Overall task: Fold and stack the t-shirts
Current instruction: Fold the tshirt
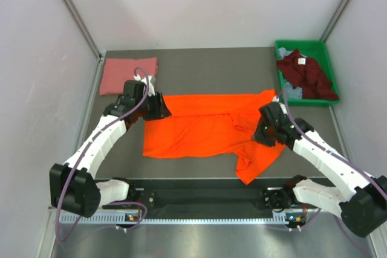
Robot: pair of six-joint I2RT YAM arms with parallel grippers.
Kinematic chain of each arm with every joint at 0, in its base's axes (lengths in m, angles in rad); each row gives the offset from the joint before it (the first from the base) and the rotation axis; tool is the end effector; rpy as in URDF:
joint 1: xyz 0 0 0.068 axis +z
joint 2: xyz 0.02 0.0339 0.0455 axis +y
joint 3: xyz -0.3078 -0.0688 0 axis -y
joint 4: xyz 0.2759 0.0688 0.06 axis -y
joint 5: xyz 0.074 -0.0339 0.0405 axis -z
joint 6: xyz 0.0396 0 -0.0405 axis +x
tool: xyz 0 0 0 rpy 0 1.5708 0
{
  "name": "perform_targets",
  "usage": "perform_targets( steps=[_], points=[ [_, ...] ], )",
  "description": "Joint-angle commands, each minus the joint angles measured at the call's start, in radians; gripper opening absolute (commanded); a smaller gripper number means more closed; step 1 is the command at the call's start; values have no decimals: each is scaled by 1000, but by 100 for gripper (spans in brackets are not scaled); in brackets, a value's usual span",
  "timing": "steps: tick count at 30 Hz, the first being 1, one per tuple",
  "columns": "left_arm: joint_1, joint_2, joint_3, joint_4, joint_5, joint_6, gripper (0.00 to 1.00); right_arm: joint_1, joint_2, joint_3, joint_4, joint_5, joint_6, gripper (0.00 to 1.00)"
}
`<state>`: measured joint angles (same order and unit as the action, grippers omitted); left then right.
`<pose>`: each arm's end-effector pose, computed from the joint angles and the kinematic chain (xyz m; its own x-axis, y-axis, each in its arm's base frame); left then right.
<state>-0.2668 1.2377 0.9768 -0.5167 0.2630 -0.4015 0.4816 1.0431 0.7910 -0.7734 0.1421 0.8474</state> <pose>0.2687 -0.0841 0.3124 -0.7923 -0.1747 -0.5846 0.1344 0.8847 -0.4464 0.1850 0.0904 0.2719 -0.7965 0.4210 -0.4341 0.3075 0.9001 0.3086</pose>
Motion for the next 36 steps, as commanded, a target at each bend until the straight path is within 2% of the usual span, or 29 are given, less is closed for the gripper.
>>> perform_targets(
  steps=[1,7,11,13,16,20,23,36],
  points=[
    [9,-55,-62,46,87,-28,50,125,-28,-47,-112,80,125,31],
    [18,-61,-102,46,151,-19,50,374,12,-95,-116,166,289,38],
    [18,-73,-122,76,235,-34,50,443,46,-95,-159,183,387,40],
    [11,-87,-151,119,329,-48,50,486,35,-85,-220,194,444,38],
    [-18,-84,-152,141,341,-69,50,535,-56,-84,-270,182,597,37],
    [-41,-72,-151,156,335,-76,50,574,-181,-221,-196,90,789,32],
    [-41,-70,-153,139,291,-66,50,581,-204,-249,-239,91,848,30],
    [6,-64,-162,121,216,-66,50,611,-12,-256,-201,70,903,35]
  ],
)
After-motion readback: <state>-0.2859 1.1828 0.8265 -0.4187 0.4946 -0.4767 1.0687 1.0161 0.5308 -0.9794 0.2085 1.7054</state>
